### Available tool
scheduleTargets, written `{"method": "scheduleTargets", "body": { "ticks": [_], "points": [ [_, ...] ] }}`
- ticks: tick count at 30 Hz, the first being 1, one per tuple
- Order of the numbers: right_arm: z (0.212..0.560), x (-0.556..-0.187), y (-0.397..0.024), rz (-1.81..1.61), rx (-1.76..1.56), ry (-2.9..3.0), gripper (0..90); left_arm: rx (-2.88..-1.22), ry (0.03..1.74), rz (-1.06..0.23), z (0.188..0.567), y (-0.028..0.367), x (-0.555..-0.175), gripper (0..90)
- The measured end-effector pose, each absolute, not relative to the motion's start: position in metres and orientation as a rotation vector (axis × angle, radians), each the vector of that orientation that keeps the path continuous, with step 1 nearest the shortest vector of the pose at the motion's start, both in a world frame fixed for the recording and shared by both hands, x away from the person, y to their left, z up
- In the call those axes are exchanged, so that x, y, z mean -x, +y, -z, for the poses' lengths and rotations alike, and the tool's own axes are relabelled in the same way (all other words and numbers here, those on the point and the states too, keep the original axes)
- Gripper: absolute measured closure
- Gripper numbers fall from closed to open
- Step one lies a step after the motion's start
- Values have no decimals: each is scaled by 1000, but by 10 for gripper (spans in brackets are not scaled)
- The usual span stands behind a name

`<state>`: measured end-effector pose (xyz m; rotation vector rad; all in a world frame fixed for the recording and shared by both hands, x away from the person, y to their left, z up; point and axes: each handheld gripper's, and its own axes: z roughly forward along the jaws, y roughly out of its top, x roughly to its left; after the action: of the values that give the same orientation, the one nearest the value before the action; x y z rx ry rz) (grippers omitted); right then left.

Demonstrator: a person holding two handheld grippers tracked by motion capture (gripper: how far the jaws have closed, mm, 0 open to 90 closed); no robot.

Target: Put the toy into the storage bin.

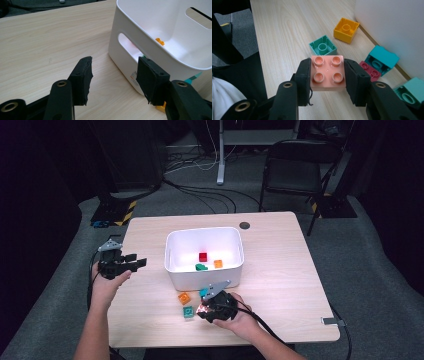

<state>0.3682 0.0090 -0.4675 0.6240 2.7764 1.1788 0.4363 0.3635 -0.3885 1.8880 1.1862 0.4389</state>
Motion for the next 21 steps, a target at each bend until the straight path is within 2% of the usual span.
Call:
{"method": "scheduleTargets", "body": {
  "ticks": [21],
  "points": [
    [424,-375,-9,-1210,-635,2745,584,-1893,1186,-441,389,364,-437,460]
  ]
}}
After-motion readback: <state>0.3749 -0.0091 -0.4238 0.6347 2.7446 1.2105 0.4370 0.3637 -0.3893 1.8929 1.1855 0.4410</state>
